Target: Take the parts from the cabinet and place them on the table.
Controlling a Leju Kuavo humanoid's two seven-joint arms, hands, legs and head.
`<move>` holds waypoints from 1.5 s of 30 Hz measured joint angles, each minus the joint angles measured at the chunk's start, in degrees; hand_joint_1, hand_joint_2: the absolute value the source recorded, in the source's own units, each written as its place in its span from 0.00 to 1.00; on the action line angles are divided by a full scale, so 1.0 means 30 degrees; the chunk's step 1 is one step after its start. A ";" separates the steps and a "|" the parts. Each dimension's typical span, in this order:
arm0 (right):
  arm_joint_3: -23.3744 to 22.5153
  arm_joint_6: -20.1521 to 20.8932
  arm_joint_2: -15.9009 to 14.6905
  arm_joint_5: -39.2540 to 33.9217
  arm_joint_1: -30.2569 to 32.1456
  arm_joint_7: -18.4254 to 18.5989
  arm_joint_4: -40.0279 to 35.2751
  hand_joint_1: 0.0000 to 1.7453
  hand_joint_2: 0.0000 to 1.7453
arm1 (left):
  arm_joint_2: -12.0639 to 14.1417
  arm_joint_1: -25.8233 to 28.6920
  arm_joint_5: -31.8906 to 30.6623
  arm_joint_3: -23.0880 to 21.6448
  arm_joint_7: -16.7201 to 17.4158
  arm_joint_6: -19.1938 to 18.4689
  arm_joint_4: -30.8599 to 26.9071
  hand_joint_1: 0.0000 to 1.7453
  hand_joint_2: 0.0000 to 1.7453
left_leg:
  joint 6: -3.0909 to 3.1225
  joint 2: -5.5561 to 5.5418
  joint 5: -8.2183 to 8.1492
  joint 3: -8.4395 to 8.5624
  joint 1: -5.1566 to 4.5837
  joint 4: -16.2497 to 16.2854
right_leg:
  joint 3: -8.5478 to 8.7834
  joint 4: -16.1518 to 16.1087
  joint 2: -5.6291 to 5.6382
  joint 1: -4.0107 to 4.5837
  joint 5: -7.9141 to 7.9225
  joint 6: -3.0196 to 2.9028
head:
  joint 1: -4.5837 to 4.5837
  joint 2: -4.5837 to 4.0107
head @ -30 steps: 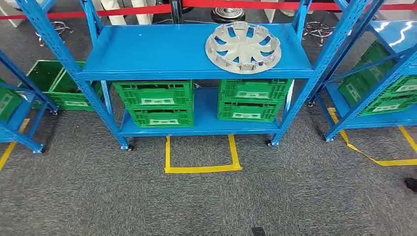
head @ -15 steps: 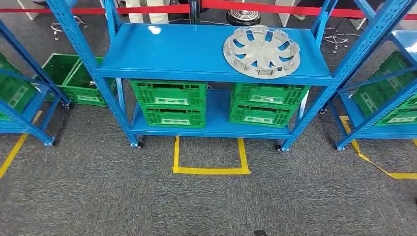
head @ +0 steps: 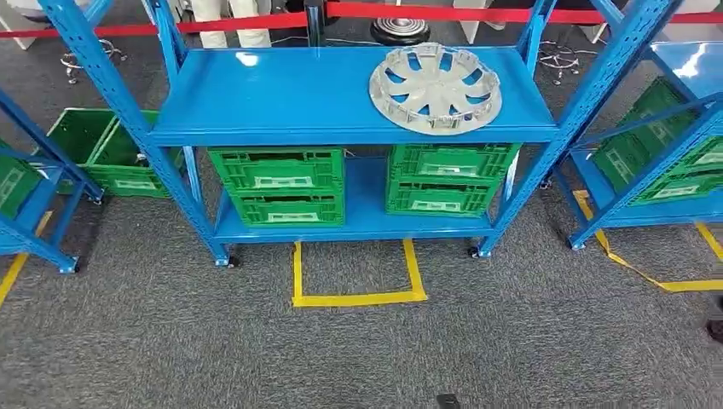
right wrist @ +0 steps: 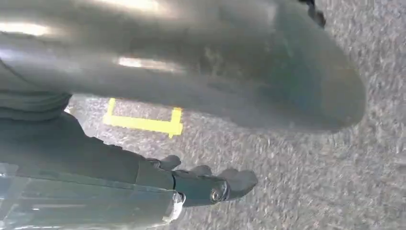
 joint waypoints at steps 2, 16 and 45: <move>0.0000 0.0007 0.0000 -0.0007 0.0042 0.0000 0.0000 0.00 0.00 | 0.0022 0.0037 0.0000 0.0000 0.0007 0.0000 0.0000 0.00 0.00 | 0.0302 -0.0013 -0.0027 0.0005 -0.0103 0.0016 | 0.0098 -0.0158 0.0009 -0.0079 0.0049 0.0103 | 0.0254 0.0000; 0.0007 0.0007 -0.0007 -0.0007 0.0035 -0.0007 0.0007 0.00 1.00 | -0.0007 0.0001 0.0000 0.0000 -0.0211 0.0007 0.0000 0.00 0.00 | 0.0676 -0.0100 -0.0159 0.0091 -0.0310 -0.0014 | 0.0238 -0.0351 -0.0034 -0.0191 0.0024 -0.0330 | 0.1121 0.0000; 0.0000 -0.0109 -0.0022 -0.0014 0.0037 0.0438 0.0007 0.00 1.00 | 0.0000 0.0001 0.0000 -0.0168 -0.0233 0.0022 0.0000 0.00 1.00 | 0.0647 -0.0117 -0.0146 0.0244 -0.0280 -0.0132 | 0.0321 -0.0354 -0.0066 -0.0224 -0.0087 0.0397 | 0.1041 0.0000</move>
